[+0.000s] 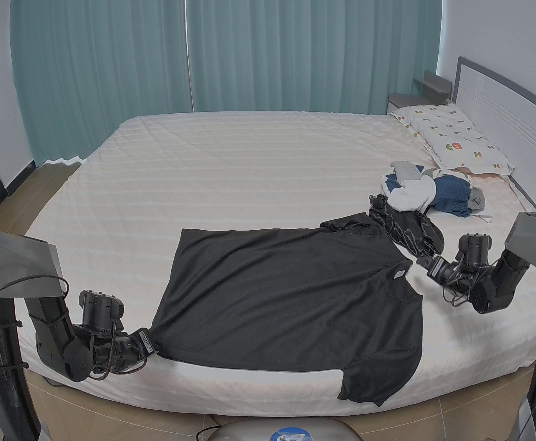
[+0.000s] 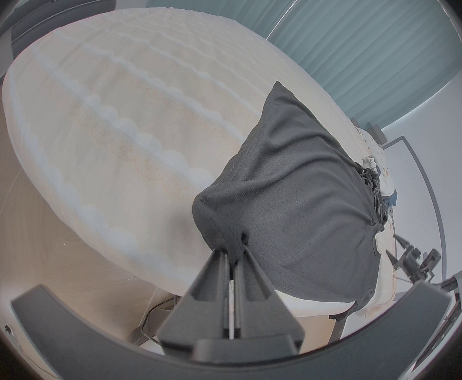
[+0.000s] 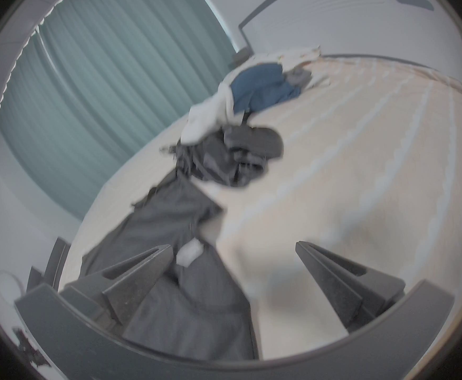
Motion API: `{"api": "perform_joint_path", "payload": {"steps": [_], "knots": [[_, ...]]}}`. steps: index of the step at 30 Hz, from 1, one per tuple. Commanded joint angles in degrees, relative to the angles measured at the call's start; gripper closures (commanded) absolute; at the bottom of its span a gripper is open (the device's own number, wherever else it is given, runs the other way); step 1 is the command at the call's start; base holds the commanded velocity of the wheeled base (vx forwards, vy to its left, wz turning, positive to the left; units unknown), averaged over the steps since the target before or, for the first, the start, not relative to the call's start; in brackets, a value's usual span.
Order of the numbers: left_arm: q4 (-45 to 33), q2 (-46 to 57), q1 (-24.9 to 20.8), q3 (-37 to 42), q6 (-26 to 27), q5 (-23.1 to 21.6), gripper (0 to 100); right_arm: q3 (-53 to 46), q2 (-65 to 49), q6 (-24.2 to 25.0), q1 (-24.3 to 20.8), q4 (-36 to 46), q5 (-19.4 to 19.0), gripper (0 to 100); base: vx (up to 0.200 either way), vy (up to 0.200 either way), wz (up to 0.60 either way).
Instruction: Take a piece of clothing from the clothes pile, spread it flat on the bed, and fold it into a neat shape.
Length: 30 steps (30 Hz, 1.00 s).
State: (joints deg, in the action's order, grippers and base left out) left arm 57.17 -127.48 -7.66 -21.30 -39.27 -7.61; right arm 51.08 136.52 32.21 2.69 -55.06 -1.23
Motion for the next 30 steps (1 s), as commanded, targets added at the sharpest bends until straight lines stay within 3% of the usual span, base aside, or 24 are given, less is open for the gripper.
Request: {"api": "perform_joint_path", "payload": {"steps": [1, 2, 5, 8, 21, 26, 27, 30], "knots": [[0.04, 0.04, 0.01, 0.03, -0.11, -0.13, 100, -19.61, -5.83, -7.07, 1.0, -5.23, -12.39, 0, 0.0, 0.0, 0.0], [0.04, 0.04, 0.01, 0.03, -0.11, -0.13, 100, -19.61, -5.83, -7.07, 1.0, -5.23, -12.39, 0, 0.0, 0.0, 0.0], [0.04, 0.12, 0.01, 0.03, -0.02, -0.13, 100, -27.88, -5.48, -12.08, 1.0, -10.5, -17.67, 0, 0.0, 0.0, 0.0], [0.04, 0.12, 0.01, 0.12, 0.07, -0.3, 100, -30.69, -4.6, -13.14, 0.47, -13.31, -19.86, 0, 0.0, 0.0, 0.0], [0.04, 0.12, 0.1, 0.2, 0.07, -0.39, 100, -33.85, 1.64, -13.75, -3.22, -21.14, -20.21, 0, 0.0, 0.0, 0.0], [0.04, 0.12, 0.1, 0.2, 0.07, -0.39, 100, -34.03, 1.64, -13.75, -2.61, -21.58, -20.21, 0, 0.0, 0.0, 0.0], [0.04, 0.12, 0.1, 0.12, 0.07, -0.39, 100, -34.03, 1.73, -13.84, -2.52, -21.49, -20.21, 100, 0.0, 0.0, 0.0], [0.04, 0.21, 0.1, 0.2, 0.07, -0.48, 100, -34.38, 1.47, -13.93, -1.64, -21.66, -20.3, 100, 0.0, 0.0, 0.0]]}}
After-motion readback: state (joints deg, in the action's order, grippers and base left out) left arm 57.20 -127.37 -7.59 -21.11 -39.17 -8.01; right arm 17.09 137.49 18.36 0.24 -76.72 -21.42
